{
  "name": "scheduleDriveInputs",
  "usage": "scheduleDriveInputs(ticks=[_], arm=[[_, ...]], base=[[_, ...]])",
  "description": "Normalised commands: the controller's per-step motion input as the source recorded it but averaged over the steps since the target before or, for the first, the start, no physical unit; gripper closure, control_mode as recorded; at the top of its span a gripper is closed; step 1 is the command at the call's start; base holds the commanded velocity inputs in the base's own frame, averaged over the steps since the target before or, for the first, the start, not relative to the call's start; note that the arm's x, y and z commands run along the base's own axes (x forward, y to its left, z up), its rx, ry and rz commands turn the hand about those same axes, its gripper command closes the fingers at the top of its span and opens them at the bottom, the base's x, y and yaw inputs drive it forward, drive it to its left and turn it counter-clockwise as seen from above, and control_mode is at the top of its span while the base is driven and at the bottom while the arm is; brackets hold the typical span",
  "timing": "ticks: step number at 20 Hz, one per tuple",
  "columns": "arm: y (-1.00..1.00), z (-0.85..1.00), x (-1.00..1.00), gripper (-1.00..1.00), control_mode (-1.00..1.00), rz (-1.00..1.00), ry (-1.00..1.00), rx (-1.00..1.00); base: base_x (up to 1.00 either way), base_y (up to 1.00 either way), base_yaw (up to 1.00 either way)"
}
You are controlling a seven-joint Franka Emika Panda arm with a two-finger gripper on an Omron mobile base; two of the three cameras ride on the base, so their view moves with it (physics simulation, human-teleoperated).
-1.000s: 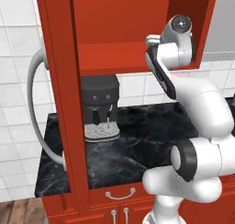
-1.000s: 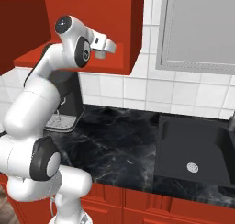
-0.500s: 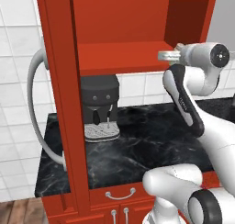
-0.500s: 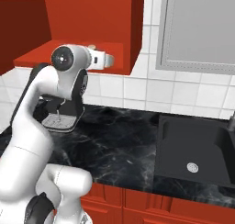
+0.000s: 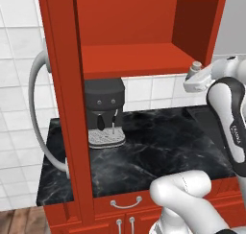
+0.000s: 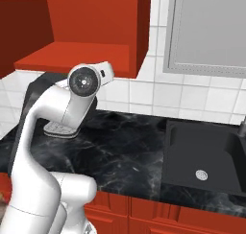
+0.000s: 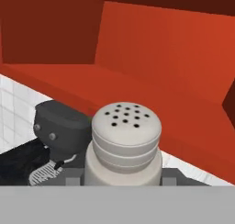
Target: Move the mustard and shaker from the cabinet to the dining counter.
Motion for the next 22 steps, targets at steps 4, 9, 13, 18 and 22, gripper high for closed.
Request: scheduleDriveInputs(ticks=[4,9,13,18,22], arm=[[0.0,0.02,-0.51,1.0,-1.0,0.0,0.05,-0.2],[0.0,0.0,-0.35,1.0,-1.0,-0.01,0.0,-0.08],[0.0,0.0,-0.26,1.0,-1.0,-0.05,0.0,-0.01],[0.0,-0.04,-0.14,1.0,-1.0,-0.05,-0.01,0.0],[0.0,-0.01,-0.1,1.0,-1.0,-0.05,0.0,0.0]], base=[[0.0,0.0,0.0],[0.0,0.0,0.0],[0.0,0.0,0.0],[0.0,0.0,0.0],[0.0,0.0,0.0]])
